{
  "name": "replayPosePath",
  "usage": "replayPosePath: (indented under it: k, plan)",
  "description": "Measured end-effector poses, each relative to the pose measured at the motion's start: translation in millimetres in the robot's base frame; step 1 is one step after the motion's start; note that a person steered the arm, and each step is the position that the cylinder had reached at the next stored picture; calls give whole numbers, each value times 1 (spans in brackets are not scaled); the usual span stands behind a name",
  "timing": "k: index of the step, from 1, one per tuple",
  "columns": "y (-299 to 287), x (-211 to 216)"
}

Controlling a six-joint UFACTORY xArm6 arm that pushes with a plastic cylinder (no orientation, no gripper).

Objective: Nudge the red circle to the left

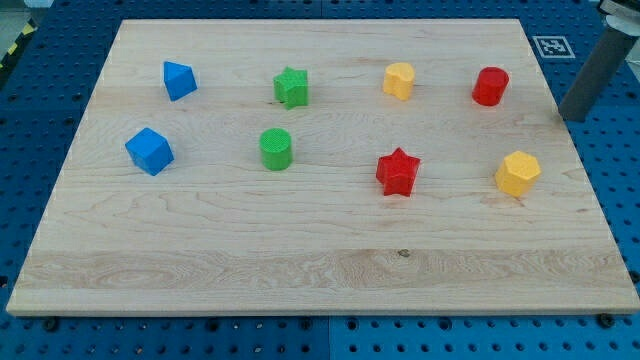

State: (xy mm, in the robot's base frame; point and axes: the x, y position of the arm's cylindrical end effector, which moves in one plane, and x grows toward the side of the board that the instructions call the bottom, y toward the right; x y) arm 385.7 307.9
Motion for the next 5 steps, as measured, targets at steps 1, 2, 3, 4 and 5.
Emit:
replayPosePath:
  k: [1, 2, 3, 4, 5]
  plan:
    - [0, 0]
    - [-2, 9]
    - [-32, 10]
    - [-64, -31]
    - [-90, -93]
